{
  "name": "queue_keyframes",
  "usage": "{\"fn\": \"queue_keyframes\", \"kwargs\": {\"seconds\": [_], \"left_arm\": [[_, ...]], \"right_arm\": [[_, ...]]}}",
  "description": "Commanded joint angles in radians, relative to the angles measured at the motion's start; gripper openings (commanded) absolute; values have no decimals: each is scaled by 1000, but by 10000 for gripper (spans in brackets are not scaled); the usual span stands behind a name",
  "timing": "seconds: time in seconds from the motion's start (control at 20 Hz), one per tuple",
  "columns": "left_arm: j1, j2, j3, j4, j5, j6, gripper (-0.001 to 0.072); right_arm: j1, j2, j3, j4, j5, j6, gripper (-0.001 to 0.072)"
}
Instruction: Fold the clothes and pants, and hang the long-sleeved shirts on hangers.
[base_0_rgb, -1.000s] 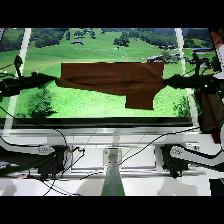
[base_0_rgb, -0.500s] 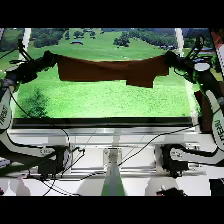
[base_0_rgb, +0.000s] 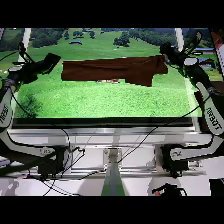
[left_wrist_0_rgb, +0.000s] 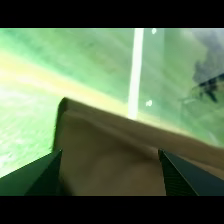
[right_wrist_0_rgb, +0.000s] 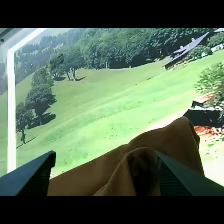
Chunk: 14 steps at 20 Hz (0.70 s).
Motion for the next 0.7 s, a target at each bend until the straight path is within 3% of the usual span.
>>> {"fn": "queue_keyframes", "kwargs": {"seconds": [0.0,0.3,0.35,0.45,0.5,0.55,0.6,0.65], "left_arm": [[47,-7,1,298,-83,-310,696],[-6,-146,87,293,-242,-308,694],[-26,-168,109,290,-243,-308,670],[-67,-198,158,273,-241,-262,406],[-86,-204,179,268,-238,-222,248],[-101,-203,198,268,-235,-186,37],[-112,-201,221,269,-238,-165,12],[-117,-195,248,268,-255,-165,12]], "right_arm": [[-11,-6,5,-29,85,2,682],[-8,-6,5,-58,217,3,679],[-8,-6,5,-58,238,3,641],[-7,-6,6,-49,242,3,397],[-3,-6,6,-46,237,3,242],[5,-6,8,-44,233,3,142],[20,-6,14,-45,235,4,11],[42,-6,25,-46,237,5,14]]}}
